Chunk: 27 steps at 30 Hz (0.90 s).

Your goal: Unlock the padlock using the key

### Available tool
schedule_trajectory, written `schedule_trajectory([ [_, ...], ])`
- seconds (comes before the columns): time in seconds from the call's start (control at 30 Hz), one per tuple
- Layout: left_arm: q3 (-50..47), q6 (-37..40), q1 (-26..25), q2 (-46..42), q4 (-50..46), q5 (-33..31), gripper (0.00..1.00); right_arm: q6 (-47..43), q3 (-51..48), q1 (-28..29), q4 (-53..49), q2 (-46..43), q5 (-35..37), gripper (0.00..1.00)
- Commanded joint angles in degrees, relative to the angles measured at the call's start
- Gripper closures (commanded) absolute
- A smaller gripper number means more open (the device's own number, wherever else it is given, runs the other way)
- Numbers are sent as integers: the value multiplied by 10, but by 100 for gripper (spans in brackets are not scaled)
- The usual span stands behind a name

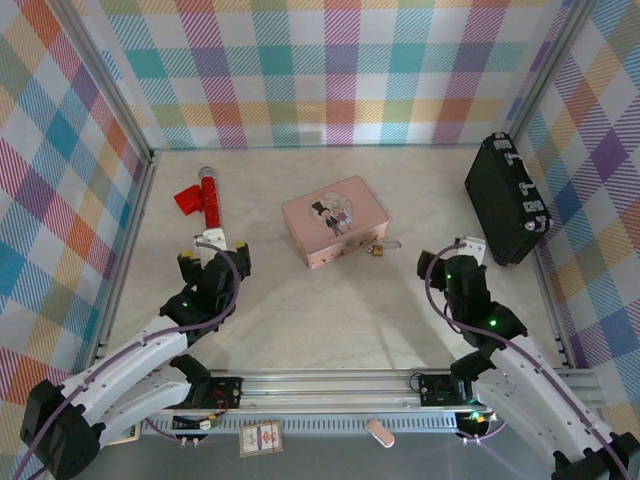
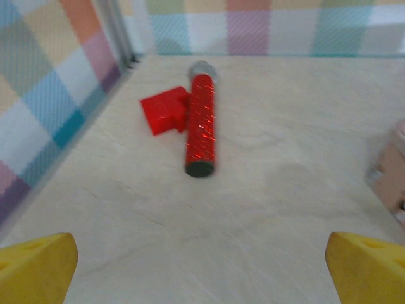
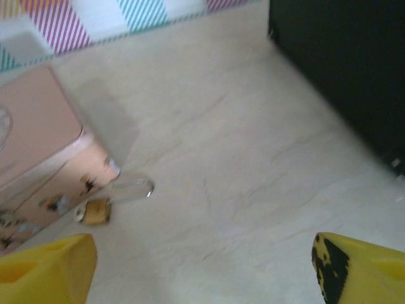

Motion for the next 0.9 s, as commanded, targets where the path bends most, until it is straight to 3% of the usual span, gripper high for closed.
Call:
schedule_trajectory([
  [0.0,-26,65,17,2,133,-62,0,-100,-3,-3,73,-15,85,3],
  [0.07,-56,92,31,7,210,-52,0,-122,-14,-6,89,-14,86,1],
  [0.23,-50,51,105,52,210,-54,0,-108,-24,-10,63,0,100,1],
  [0.37,-103,82,149,64,326,33,0,-100,-38,-10,70,-13,97,1],
  [0.47,-168,167,173,83,463,164,0,-106,-47,-10,71,-28,89,1],
  [0.53,-191,186,191,121,535,211,0,-116,-54,-10,75,-36,74,1],
  [0.77,-177,178,241,265,638,308,0,-145,-73,-10,118,-27,27,1],
  [0.87,-150,162,267,327,651,388,0,-160,-77,-10,153,5,27,1],
])
